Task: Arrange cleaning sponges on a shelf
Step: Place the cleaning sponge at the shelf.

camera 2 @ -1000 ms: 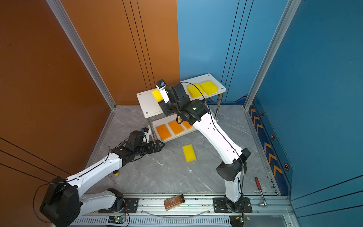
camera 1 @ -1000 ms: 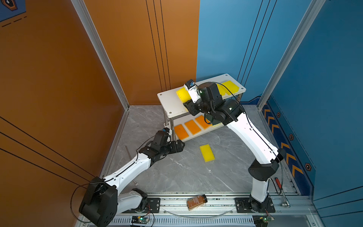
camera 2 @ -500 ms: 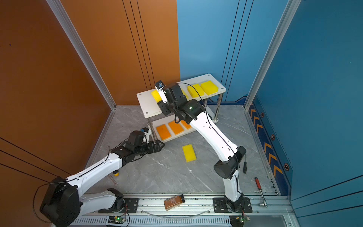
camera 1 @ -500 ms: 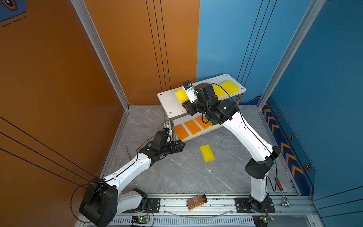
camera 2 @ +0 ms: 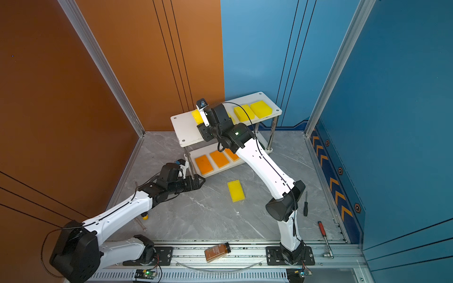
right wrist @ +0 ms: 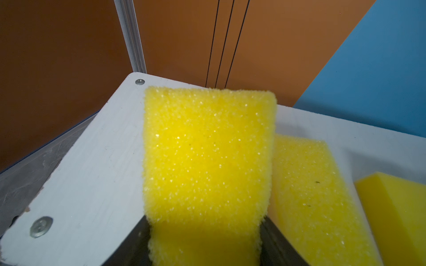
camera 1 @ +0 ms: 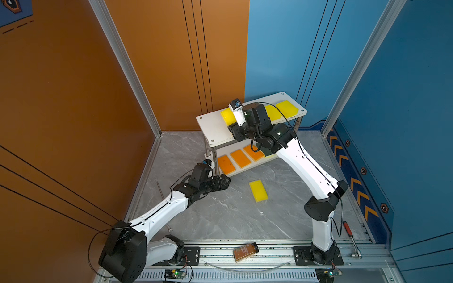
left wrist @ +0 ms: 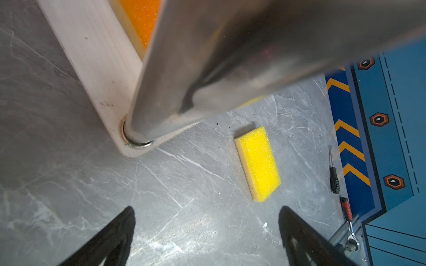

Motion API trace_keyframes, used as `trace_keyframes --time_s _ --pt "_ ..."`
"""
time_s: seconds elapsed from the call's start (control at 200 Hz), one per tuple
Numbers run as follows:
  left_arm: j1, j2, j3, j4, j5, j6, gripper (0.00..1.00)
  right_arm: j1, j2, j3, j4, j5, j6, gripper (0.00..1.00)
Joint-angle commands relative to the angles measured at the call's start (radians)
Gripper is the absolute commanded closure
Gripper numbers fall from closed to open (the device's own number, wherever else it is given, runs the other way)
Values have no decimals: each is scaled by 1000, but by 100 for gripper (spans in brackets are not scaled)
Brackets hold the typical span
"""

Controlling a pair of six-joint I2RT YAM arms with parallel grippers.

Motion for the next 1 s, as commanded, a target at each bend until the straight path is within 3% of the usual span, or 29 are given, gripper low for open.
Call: trace_keyframes --time_s 0.0,0.556,0.991 --pt "-3 -4 4 -11 9 15 2 -11 37 20 -11 25 23 37" --pt "-3 -7 -1 -11 6 17 2 -9 43 20 -9 38 26 25" --pt "-3 -16 -7 -16 0 16 2 15 41 20 4 104 15 28"
